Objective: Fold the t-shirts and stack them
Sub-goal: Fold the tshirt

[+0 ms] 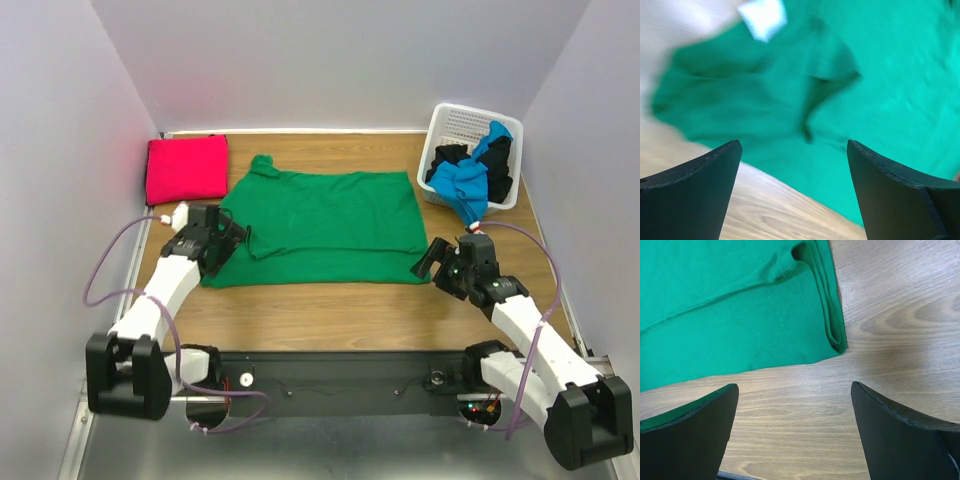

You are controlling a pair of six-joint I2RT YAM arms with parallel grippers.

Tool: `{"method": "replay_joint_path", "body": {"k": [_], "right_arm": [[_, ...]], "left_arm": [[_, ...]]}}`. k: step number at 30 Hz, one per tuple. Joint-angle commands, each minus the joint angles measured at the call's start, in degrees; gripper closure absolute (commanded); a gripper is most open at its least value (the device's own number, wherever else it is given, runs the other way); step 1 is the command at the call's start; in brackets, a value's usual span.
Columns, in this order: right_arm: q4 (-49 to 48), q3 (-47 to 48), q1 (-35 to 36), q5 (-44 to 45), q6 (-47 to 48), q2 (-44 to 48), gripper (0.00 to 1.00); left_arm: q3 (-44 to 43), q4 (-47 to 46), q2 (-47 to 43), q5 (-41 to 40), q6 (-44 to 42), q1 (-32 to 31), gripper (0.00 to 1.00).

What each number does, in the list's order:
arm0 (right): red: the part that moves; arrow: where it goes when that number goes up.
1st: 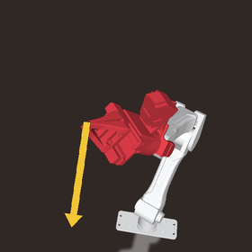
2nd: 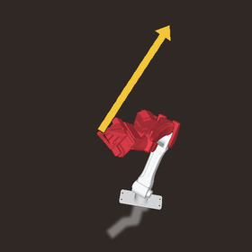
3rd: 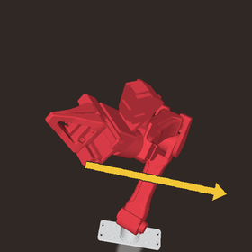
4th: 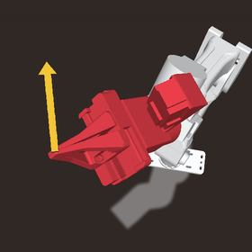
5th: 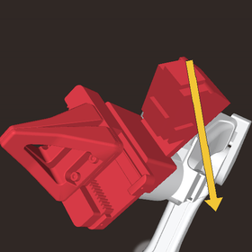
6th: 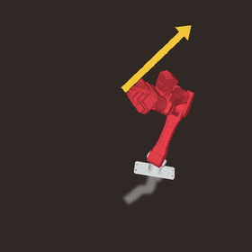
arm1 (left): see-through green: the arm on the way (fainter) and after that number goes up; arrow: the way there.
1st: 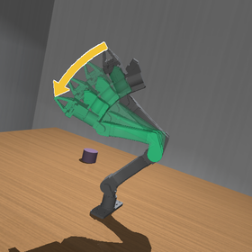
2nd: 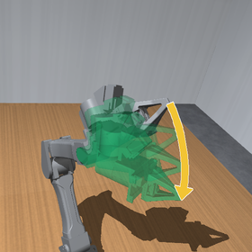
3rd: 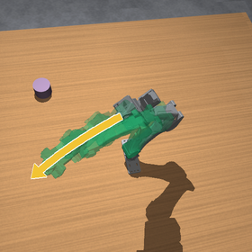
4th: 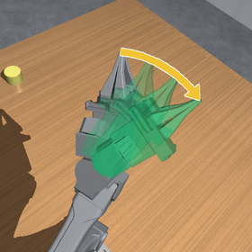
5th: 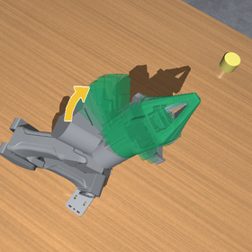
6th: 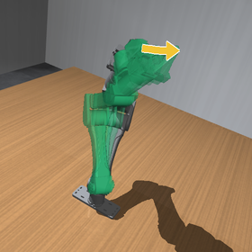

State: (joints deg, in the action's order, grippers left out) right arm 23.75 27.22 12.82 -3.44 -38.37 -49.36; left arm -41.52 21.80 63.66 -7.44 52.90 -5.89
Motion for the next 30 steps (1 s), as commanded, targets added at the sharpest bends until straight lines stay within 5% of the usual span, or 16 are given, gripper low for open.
{"method": "replay_joint_path", "body": {"k": [1, 16, 30], "right_arm": [[-0.54, 3.36, 0.28, 1.68, 0.49, -0.21, 0.00], [-0.54, 3.36, 0.28, 4.57, 1.02, -1.61, 0.00], [-0.54, 3.72, 0.28, 6.25, 1.02, -2.23, 0.00]], "left_arm": [[-4.53, -4.04, 8.30, 4.26, -2.01, -3.42, 0.01], [-14.11, -10.82, 28.70, 8.74, -5.09, -6.59, 0.01], [-22.10, -11.96, 33.98, 9.55, -5.88, -6.77, 0.01]]}}
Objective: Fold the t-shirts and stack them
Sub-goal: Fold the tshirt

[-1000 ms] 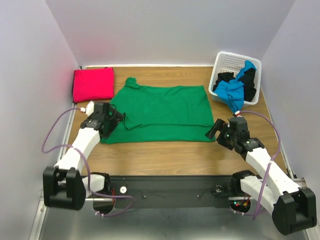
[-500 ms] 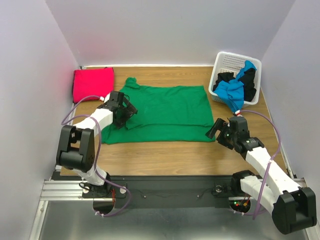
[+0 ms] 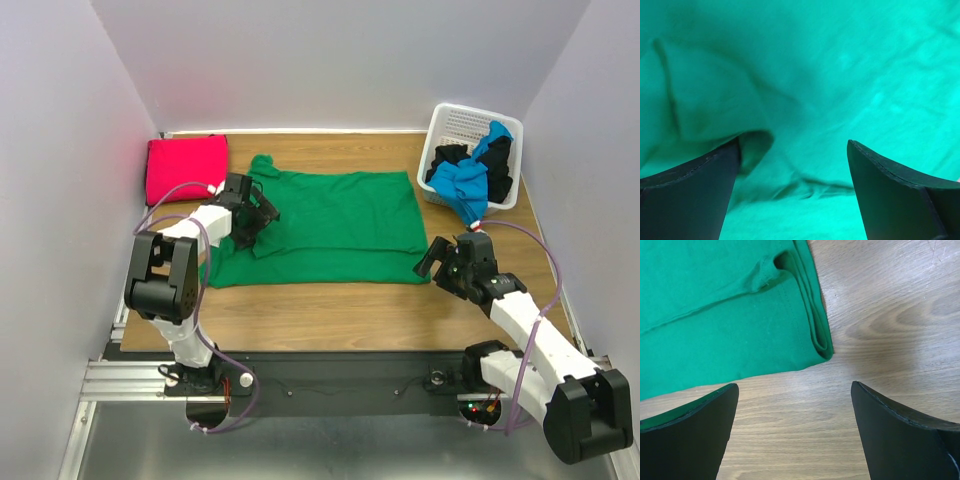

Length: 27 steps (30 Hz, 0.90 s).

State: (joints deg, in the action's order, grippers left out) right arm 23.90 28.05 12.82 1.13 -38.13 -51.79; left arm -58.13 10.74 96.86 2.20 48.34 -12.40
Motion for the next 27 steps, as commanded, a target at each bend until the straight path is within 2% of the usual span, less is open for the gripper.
{"method": "replay_joint_path", "body": {"k": [1, 10, 18, 23, 26, 27], "right_arm": [[-0.70, 2.88, 0.28, 1.77, 0.86, 0.20, 0.00], [-0.70, 3.67, 0.28, 2.22, 1.65, 0.11, 0.00], [-0.61, 3.06, 0.28, 0.72, 1.92, 1.25, 0.00], [-0.70, 2.36, 0.28, 0.19, 1.48, 2.92, 0.00], [-0.61, 2.36, 0.28, -0.16, 1.57, 3.10, 0.00], [-0.61, 2.27, 0.28, -0.33, 1.65, 3.01, 0.00]], "left_arm": [[-6.55, -0.72, 1.92, -0.52, -1.58, -0.25, 0.01], [-20.70, 0.15, 14.39, 0.35, -4.82, -0.25, 0.01], [-32.39, 4.98, 17.23, -3.41, -12.46, -0.78, 0.01], [-27.49, 7.10, 8.19, -10.27, -15.02, -1.48, 0.01], [-20.38, 7.54, 0.54, -12.38, -15.20, -1.48, 0.01], [-15.40, 6.76, -3.48, -12.65, -14.85, -1.48, 0.02]]}}
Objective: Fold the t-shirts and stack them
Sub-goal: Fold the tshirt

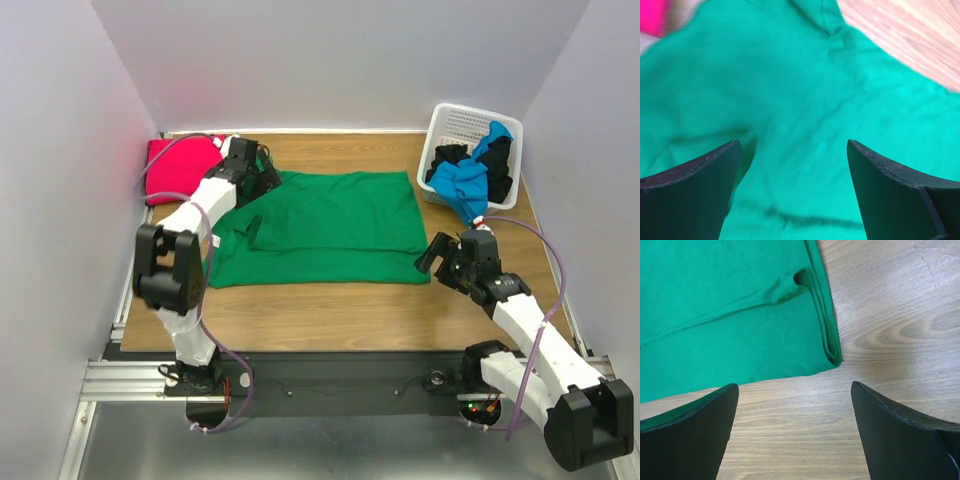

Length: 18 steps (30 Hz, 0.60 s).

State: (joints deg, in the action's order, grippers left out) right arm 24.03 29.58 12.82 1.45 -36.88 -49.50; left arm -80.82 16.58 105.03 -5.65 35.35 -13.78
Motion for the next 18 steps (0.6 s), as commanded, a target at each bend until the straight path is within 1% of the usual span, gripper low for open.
{"method": "replay_joint_path", "body": {"k": [1, 2, 3, 4, 7, 11, 18], "right_arm": [[-0.83, 0.74, 0.28, -0.66, 0.41, 0.54, 0.00], [-0.83, 0.74, 0.28, -0.75, 0.41, 0.54, 0.00], [-0.83, 0.56, 0.28, -0.84, 0.41, 0.37, 0.00], [-0.83, 0.74, 0.28, -0.75, 0.58, 0.19, 0.00], [-0.83, 0.74, 0.28, -0.84, 0.76, -0.43, 0.00], [-0.83, 0.48, 0.28, -0.75, 0.76, -0.34, 0.00], [-0.83, 0.12, 0.28, -0.22, 1.02, -0.51, 0.00]], "left_arm": [[9.95, 0.04, -13.69, -4.81, -1.61, -0.11, 0.01], [12.50, -0.84, -15.54, -4.63, -1.52, -0.11, 0.01], [17.05, -1.80, -17.30, -4.63, -1.17, -0.02, 0.01], [18.84, -3.47, -19.84, -4.63, -0.47, 0.07, 0.01], [22.45, -5.58, -21.62, -3.14, 0.41, 0.25, 0.01], [23.42, -6.73, -18.38, -0.68, 1.12, 0.33, 0.01], [21.84, -9.19, -11.17, -0.68, 2.09, 1.30, 0.01]]}}
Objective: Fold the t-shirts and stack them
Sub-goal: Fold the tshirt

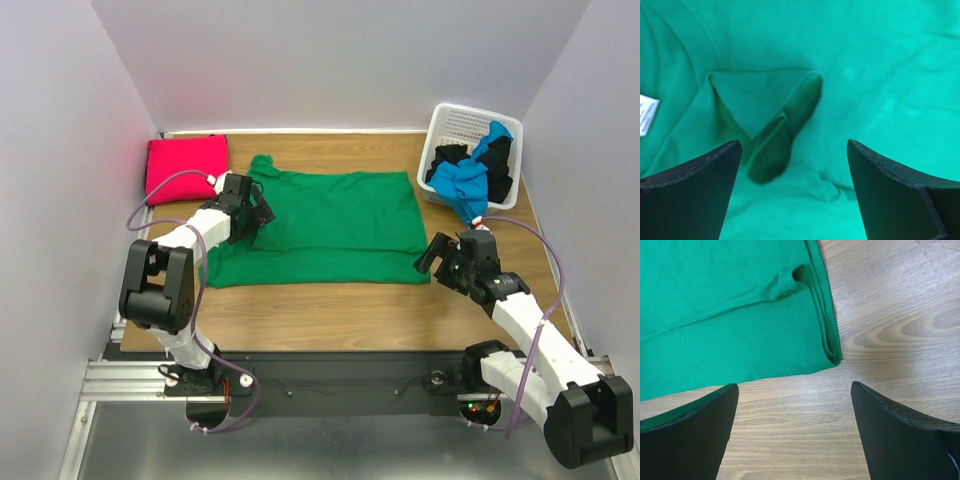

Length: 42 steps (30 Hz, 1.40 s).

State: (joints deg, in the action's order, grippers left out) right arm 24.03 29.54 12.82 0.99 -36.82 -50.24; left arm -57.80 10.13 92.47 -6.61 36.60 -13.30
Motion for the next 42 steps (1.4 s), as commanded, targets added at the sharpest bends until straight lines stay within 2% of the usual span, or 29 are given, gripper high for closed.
{"method": "replay_joint_path", "body": {"k": [1, 11, 23, 29, 32, 37, 42], "right_arm": [[-0.83, 0.25, 0.28, 0.32, 1.05, 0.14, 0.00], [-0.92, 0.43, 0.28, 1.29, 0.61, -1.35, 0.00], [-0.83, 0.78, 0.28, 1.12, 1.57, -2.23, 0.00], [-1.00, 2.53, 0.28, -0.73, 3.15, -2.76, 0.00], [-1.27, 3.85, 0.36, -4.32, 3.95, -3.46, 0.00], [-3.20, 4.91, 0.71, -7.93, 4.38, -4.25, 0.00], [-7.23, 6.67, 3.34, -10.31, 3.86, -6.44, 0.00]], "left_arm": [[-1.87, -2.75, 2.88, 0.37, 0.84, 0.91, 0.02], [-4.07, -4.42, 7.11, -0.06, 1.46, 2.31, 0.02], [-17.78, -4.95, 16.95, 3.62, 0.32, 6.62, 0.01], [-23.76, -0.29, 14.86, 1.78, -1.27, 6.88, 0.01], [-22.19, 1.03, 10.56, 0.81, -1.80, 6.97, 0.02], [-10.87, -1.16, 1.69, 0.72, -1.45, 6.88, 0.01], [-0.84, -4.06, -2.81, 6.35, 0.14, 6.10, 0.01]]}}
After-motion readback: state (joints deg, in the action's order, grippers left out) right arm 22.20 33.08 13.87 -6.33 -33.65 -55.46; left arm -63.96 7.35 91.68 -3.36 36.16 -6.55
